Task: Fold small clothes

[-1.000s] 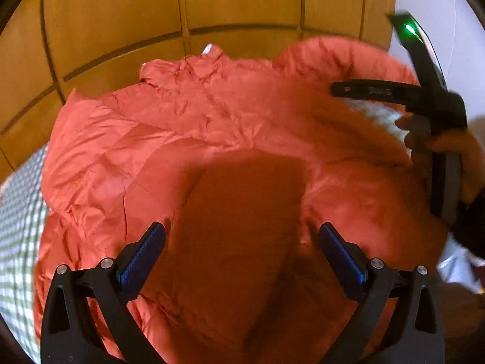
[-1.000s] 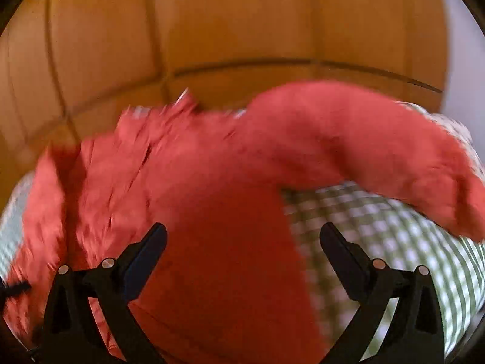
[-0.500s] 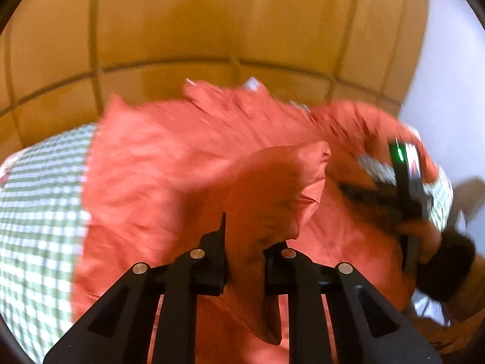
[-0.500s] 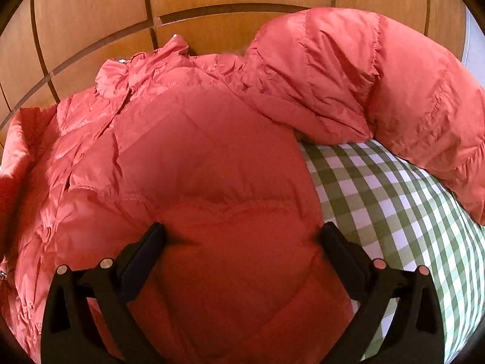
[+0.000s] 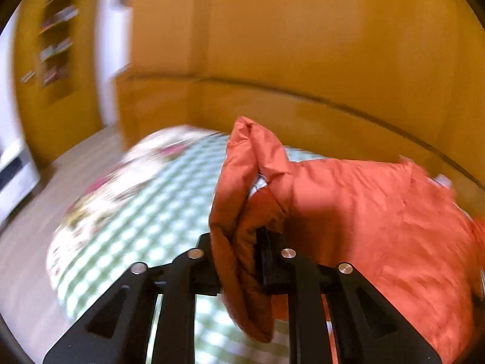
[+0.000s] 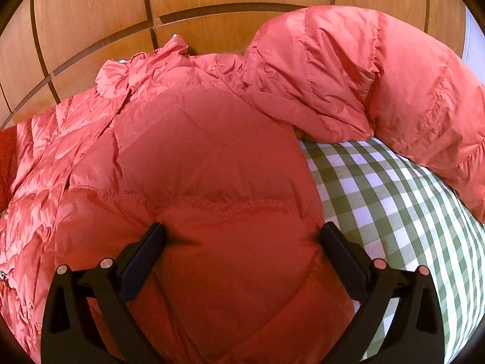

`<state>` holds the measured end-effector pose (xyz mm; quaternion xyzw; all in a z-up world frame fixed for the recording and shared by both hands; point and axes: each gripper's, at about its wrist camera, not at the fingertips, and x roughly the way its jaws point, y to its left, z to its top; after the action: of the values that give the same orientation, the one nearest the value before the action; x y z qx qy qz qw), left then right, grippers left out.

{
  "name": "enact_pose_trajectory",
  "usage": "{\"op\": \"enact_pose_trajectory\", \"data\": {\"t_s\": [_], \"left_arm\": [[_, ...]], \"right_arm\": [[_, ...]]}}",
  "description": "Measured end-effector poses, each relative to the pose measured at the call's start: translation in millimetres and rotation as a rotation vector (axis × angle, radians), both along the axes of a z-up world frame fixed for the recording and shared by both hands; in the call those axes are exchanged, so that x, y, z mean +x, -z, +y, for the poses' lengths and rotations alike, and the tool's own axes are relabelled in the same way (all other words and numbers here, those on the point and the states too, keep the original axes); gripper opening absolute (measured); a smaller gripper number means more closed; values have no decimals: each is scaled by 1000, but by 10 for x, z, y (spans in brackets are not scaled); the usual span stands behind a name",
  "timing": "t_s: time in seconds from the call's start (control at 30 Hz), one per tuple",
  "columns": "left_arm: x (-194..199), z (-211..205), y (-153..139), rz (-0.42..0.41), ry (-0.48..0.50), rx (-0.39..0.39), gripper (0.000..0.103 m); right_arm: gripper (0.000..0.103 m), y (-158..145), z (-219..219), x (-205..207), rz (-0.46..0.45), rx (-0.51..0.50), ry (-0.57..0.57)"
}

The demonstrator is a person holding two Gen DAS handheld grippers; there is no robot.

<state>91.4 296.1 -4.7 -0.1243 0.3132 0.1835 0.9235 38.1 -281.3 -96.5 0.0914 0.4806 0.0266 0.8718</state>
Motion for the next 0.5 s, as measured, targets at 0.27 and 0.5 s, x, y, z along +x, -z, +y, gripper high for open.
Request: {"op": "enact_pose_trajectory", "data": {"t_s": [0.27,0.5], "left_arm": [[-394,199,328,-55,-63,-215,76],[-503,-747,519,13,339,-156,90]], "right_arm": [[101,2,20,-2,0,1,0],[101,-153,-173,-155,-15,84,60]]}}
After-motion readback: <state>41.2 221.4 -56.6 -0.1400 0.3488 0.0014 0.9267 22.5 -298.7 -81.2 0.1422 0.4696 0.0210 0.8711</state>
